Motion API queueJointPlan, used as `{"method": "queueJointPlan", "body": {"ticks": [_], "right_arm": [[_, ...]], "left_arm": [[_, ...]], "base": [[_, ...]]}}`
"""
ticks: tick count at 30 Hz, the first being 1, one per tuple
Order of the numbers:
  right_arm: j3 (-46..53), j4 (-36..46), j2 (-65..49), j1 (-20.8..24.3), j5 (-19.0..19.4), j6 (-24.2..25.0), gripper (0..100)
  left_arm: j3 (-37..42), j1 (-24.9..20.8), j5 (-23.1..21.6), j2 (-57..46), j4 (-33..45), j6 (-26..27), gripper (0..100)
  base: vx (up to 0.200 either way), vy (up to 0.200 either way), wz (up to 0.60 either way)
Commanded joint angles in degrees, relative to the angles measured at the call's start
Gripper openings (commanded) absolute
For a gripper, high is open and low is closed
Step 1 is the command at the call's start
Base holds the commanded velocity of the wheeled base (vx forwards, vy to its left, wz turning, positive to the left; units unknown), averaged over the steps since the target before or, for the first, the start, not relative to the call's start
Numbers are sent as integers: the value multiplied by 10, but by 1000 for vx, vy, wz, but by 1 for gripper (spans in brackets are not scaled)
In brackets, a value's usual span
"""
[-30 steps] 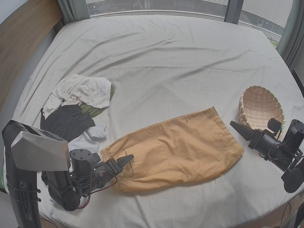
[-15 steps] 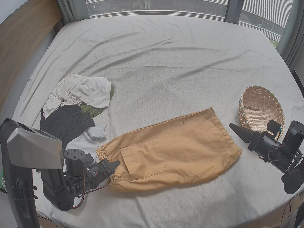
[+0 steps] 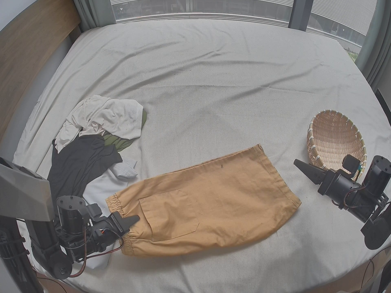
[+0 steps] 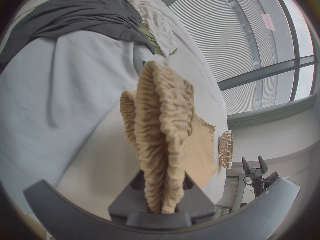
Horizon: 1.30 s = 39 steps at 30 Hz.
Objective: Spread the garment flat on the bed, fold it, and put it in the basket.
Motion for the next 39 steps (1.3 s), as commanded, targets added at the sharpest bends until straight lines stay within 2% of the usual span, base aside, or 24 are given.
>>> {"method": "queueJointPlan", "body": {"ticks": [1,10,20,25,33,39], "right_arm": [[6,0,1,0,0,1,100],[18,0,2,0,2,1,100],[25,-1,3,-1,4,1,100],[26,-1,4,0,4,1,100],[25,-1,4,1,3,1,100],[25,-2,4,2,4,3,100]], "left_arm": [[22,14,-3,-35,-1,-1,0],[43,25,-14,-61,0,0,0],[43,71,-23,-62,0,0,0],[43,71,-24,-64,-1,1,0],[-1,-22,-26,-65,-2,-7,0],[-40,-68,-22,-63,-2,-8,0]], "base": [[0,0,0],[0,0,0],[0,0,0],[0,0,0],[0,0,0],[0,0,0]]}}
